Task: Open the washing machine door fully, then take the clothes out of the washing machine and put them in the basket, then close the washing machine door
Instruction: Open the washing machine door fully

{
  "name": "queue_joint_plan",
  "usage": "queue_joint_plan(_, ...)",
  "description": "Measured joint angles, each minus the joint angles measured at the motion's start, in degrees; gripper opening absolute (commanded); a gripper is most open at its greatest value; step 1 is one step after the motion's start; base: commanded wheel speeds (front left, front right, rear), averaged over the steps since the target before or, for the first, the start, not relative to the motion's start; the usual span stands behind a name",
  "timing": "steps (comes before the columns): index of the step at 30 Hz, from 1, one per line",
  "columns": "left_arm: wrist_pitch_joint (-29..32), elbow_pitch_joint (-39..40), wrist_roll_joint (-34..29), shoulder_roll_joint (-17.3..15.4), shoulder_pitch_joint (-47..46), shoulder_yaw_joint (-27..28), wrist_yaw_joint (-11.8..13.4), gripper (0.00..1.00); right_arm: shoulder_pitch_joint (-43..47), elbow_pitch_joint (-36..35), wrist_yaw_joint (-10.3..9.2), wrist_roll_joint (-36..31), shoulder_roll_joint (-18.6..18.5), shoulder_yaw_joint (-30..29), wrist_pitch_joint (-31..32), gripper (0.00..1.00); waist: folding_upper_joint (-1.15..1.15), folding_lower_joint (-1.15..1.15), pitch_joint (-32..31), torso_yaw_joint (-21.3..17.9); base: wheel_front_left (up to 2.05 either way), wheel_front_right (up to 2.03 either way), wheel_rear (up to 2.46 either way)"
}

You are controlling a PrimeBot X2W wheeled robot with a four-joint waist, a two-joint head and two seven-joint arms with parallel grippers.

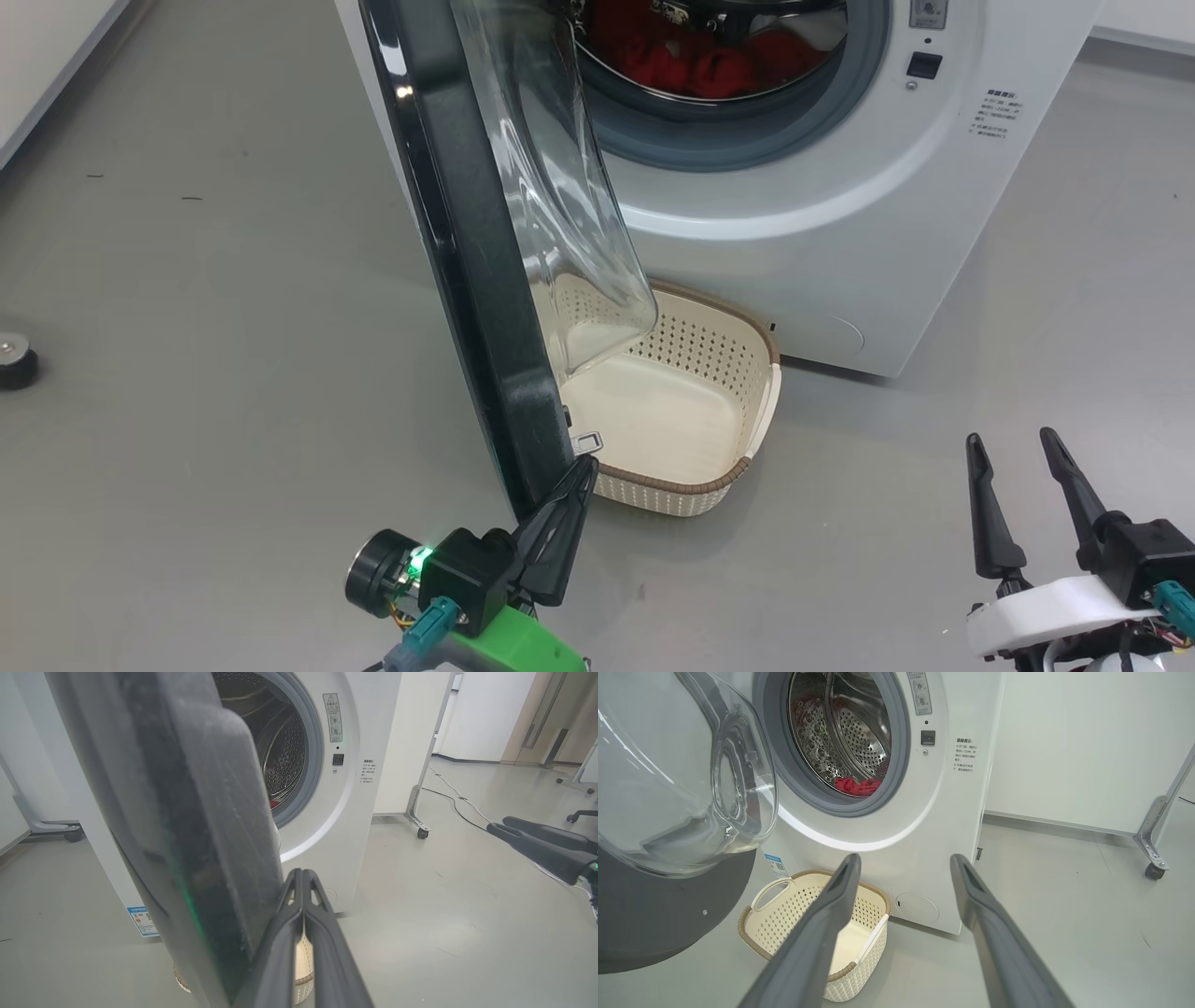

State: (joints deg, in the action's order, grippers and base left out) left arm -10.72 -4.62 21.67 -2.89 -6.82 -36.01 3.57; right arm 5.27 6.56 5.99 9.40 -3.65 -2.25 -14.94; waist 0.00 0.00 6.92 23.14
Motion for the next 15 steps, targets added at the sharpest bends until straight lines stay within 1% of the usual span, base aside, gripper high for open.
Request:
queue_joint_plan(9,-1.1,-0.2,1.0,0.2,0.0,0.0,0.2,0.00,0.0,0.0,0.01,0.0,0.1,-1.4,0.0,1.00,0.00,0.00,0.7,1.4,0.00,0.00,0.00)
queue_joint_plan(15,-2.3,0.3,1.5,0.3,0.0,0.1,0.8,0.00,0.0,-0.2,0.43,0.0,0.1,-2.4,0.0,1.00,0.00,0.00,1.1,2.7,0.00,0.00,0.00)
